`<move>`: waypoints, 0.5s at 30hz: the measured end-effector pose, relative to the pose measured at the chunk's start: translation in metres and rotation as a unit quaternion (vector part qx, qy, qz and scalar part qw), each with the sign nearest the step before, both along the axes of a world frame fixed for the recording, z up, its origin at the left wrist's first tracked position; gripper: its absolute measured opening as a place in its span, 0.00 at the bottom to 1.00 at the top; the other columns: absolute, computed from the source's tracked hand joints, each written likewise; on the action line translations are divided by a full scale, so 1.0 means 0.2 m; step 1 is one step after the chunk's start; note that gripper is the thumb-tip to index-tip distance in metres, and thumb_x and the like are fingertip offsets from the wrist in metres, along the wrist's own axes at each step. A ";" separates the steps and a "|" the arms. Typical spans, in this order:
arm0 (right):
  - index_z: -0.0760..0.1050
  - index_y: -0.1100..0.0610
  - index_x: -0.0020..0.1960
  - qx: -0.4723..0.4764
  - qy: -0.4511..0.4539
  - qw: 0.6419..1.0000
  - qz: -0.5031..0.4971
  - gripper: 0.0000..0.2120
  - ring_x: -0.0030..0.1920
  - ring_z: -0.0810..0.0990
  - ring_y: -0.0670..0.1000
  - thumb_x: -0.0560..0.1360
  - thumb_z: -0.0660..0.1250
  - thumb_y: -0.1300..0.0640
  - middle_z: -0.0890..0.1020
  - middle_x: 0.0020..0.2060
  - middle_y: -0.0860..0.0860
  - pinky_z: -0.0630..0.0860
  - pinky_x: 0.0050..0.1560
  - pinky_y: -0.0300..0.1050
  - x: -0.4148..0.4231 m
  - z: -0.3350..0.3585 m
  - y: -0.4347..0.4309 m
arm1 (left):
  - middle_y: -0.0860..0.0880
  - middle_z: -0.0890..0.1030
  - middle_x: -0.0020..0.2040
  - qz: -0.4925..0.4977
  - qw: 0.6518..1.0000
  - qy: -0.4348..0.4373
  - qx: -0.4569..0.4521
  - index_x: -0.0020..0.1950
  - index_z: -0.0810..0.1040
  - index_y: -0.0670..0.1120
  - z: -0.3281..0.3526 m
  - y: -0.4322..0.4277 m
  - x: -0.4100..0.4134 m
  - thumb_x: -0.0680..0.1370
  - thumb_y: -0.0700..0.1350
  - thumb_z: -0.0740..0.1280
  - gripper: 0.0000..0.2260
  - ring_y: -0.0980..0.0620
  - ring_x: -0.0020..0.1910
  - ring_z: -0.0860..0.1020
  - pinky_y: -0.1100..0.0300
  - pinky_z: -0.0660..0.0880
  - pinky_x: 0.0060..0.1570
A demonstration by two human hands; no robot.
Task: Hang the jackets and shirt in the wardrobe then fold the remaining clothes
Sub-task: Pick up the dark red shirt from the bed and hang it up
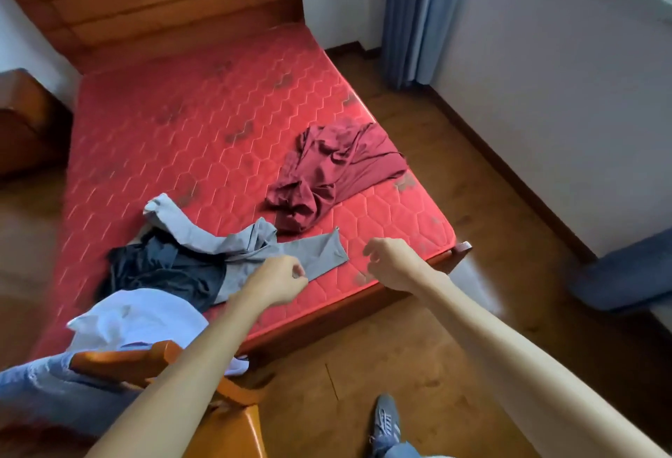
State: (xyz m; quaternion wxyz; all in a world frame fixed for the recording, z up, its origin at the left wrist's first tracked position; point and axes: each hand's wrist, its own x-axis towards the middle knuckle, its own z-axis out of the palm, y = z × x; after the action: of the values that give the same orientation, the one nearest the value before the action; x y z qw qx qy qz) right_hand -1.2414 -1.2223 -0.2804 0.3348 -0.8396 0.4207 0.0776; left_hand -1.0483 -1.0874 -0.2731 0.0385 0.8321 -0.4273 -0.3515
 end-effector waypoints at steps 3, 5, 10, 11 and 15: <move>0.77 0.59 0.64 0.018 0.006 1.000 0.000 0.20 0.53 0.82 0.58 0.74 0.59 0.66 0.83 0.54 0.58 0.80 0.53 0.52 0.15 -0.10 -0.17 | 0.52 0.81 0.48 0.040 0.999 0.012 -0.014 0.49 0.80 0.52 -0.06 -0.13 0.11 0.77 0.46 0.65 0.04 0.49 0.54 0.79 0.53 0.76 0.58; 0.78 0.59 0.62 0.030 0.019 0.999 0.006 0.19 0.51 0.83 0.58 0.74 0.58 0.66 0.84 0.53 0.58 0.81 0.52 0.52 0.26 -0.18 -0.27 | 0.53 0.80 0.45 0.065 0.997 0.025 -0.018 0.47 0.79 0.52 -0.12 -0.21 0.19 0.77 0.45 0.66 0.04 0.49 0.53 0.80 0.53 0.76 0.57; 0.79 0.58 0.62 0.068 0.053 0.996 0.006 0.19 0.55 0.81 0.58 0.75 0.58 0.63 0.82 0.57 0.56 0.80 0.55 0.50 0.59 -0.40 -0.53 | 0.51 0.84 0.45 0.099 0.993 0.063 0.004 0.42 0.78 0.53 -0.34 -0.46 0.48 0.77 0.44 0.66 0.05 0.50 0.49 0.81 0.57 0.77 0.53; 0.78 0.57 0.63 0.075 0.055 0.996 -0.002 0.19 0.57 0.81 0.57 0.75 0.58 0.63 0.82 0.58 0.56 0.79 0.55 0.48 0.66 -0.46 -0.59 | 0.52 0.84 0.41 0.106 0.992 0.075 0.008 0.43 0.78 0.52 -0.39 -0.53 0.54 0.77 0.44 0.65 0.05 0.50 0.47 0.82 0.58 0.77 0.50; 0.80 0.57 0.60 0.104 0.066 0.992 -0.043 0.19 0.53 0.82 0.58 0.75 0.57 0.64 0.83 0.55 0.57 0.79 0.50 0.47 0.98 -0.73 -0.81 | 0.57 0.79 0.37 0.149 0.982 0.113 0.018 0.46 0.80 0.52 -0.68 -0.81 0.81 0.76 0.45 0.64 0.05 0.48 0.50 0.81 0.56 0.77 0.53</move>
State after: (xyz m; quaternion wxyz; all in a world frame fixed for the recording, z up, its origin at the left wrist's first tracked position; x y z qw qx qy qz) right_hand -1.0452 -1.3840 -0.4255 0.3946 -0.7747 0.4669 0.1614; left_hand -0.8862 -1.2494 -0.4082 0.1231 0.8423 -0.2845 -0.4410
